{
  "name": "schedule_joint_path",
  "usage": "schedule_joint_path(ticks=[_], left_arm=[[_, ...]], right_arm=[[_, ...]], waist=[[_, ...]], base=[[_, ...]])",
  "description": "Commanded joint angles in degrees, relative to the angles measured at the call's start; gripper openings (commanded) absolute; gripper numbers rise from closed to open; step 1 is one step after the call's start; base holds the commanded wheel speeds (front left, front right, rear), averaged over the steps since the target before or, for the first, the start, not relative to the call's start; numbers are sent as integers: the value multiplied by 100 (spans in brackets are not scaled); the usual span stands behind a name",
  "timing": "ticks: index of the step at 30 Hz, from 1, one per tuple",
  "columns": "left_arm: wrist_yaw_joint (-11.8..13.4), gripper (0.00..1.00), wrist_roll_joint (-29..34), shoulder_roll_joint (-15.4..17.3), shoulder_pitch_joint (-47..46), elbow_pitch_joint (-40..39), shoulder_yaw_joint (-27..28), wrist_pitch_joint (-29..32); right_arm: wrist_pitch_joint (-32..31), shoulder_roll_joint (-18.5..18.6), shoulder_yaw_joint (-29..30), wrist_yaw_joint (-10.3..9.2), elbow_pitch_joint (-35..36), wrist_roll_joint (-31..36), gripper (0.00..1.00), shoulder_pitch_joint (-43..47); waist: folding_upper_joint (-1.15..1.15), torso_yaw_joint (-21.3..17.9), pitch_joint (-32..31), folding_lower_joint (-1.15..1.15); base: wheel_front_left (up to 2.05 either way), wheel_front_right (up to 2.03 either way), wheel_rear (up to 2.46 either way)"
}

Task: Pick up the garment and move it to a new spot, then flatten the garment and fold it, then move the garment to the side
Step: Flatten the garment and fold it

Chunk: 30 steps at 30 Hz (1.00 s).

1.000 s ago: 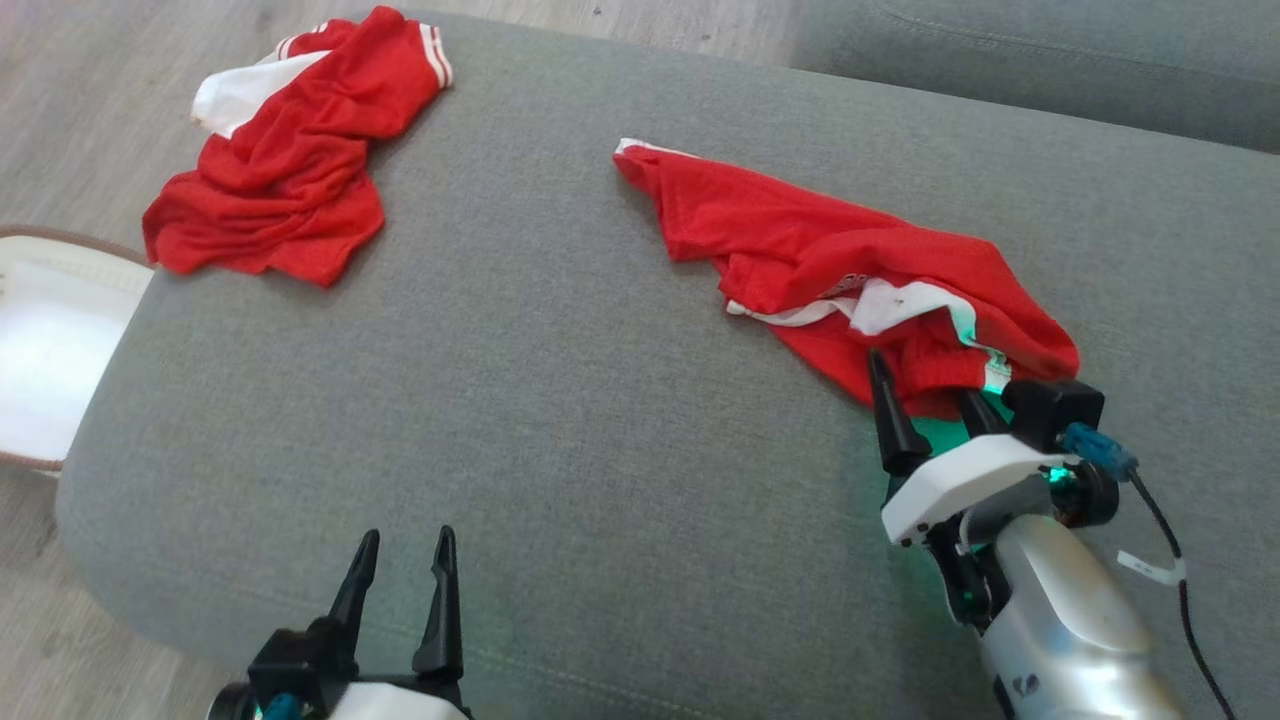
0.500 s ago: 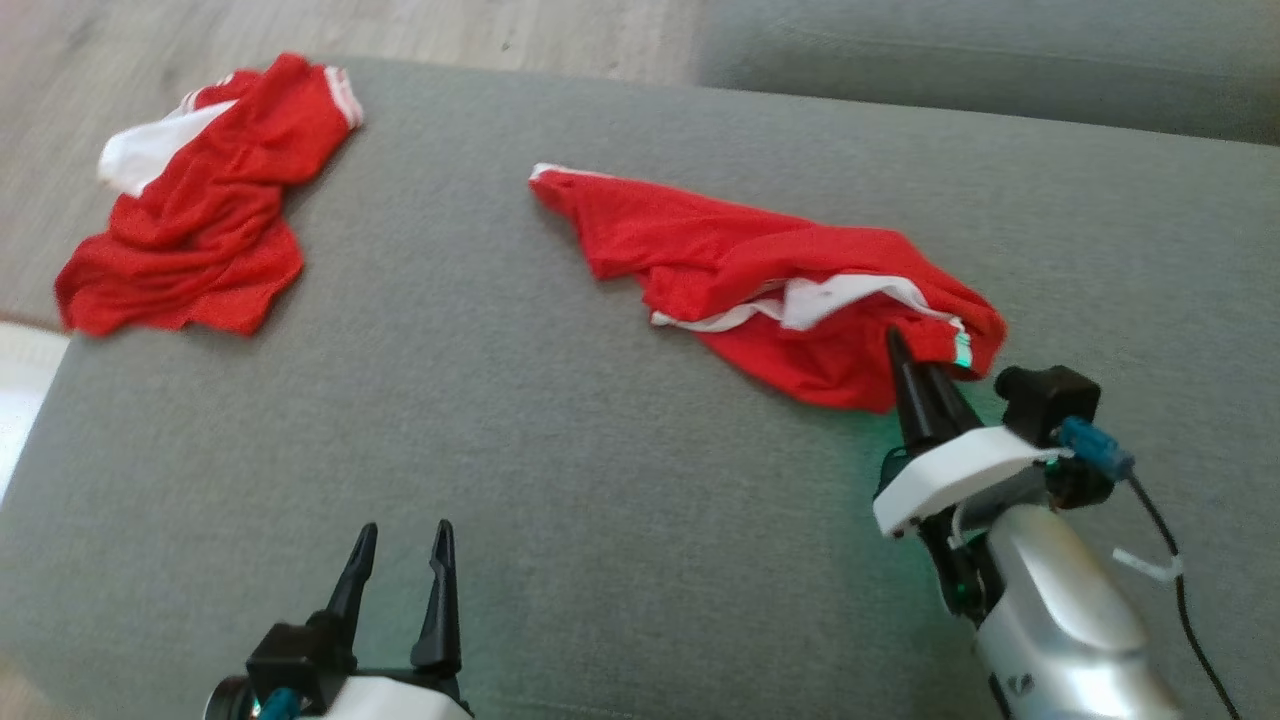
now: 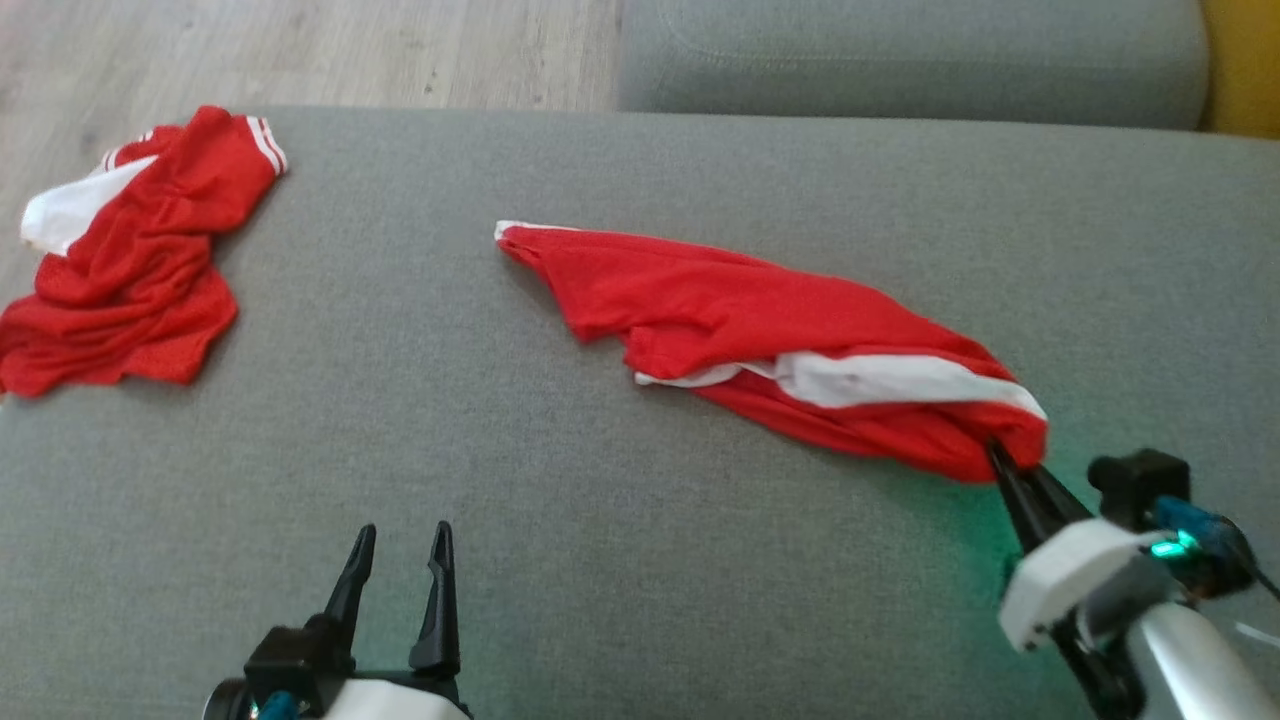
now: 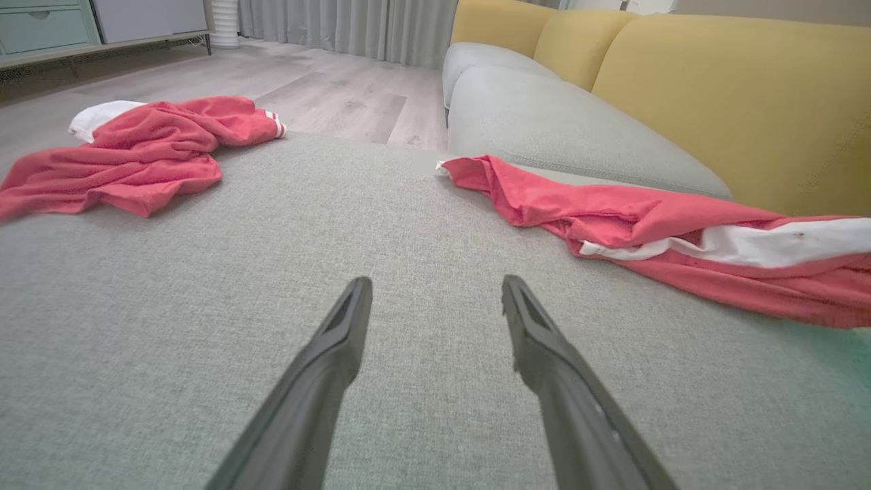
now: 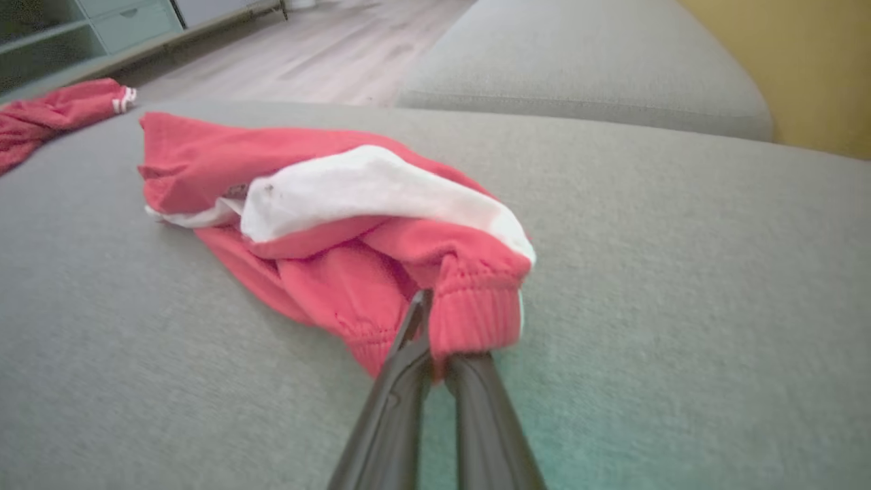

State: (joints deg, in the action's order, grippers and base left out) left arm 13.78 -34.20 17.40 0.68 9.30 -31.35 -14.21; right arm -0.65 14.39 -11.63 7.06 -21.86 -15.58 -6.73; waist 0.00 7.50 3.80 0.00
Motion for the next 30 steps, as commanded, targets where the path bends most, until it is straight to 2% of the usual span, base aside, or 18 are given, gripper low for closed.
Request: schedule_joint_path(ticks=[1, 9, 10, 11, 12, 13, 21, 26, 30], left_arm=[[27, 100, 42, 91, -144, -158, 211, -50], [43, 100, 58, 104, -196, -154, 191, -47], [47, 100, 53, 107, -188, -147, 193, -47], [49, 100, 50, 110, -177, -137, 191, -47], [49, 100, 47, 111, -167, -127, 184, -46], [47, 100, 46, 111, -158, -119, 176, -44], [52, 100, 19, 102, -55, -102, 118, -31], [47, 100, 2, 107, 3, -114, 80, -23], [46, 100, 19, 96, -21, -159, 31, -5]], right_arm=[[-69, 194, -23, 43, 222, 78, 0, -5], [-32, 299, 225, 43, -67, 174, 0, 159], [27, 277, 272, 43, -122, 206, 17, 158], [85, 239, 316, 43, -172, 227, 51, 160], [140, 196, 358, 43, -211, 244, 95, 172], [188, 161, 385, 43, -246, 268, 100, 189], [444, -46, 749, 43, -12, 413, 100, 546], [437, -4, 969, 43, 627, 578, 100, 673], [292, 10, 712, 43, 1221, 689, 100, 489]], waist=[[0, 19, 86, 0], [0, 39, 207, 0], [0, 26, 189, 0], [0, 7, 159, 0], [0, -16, 125, 0], [0, -41, 88, 0], [0, -287, -273, 0], [0, -367, -421, 0], [0, -305, -429, 0]], base=[[0, 0, 0], [0, 0, 0], [0, 0, 0], [0, 0, 0], [0, 0, 0], [0, 0, 0], [0, 0, 0], [0, 0, 0], [0, 0, 0]])
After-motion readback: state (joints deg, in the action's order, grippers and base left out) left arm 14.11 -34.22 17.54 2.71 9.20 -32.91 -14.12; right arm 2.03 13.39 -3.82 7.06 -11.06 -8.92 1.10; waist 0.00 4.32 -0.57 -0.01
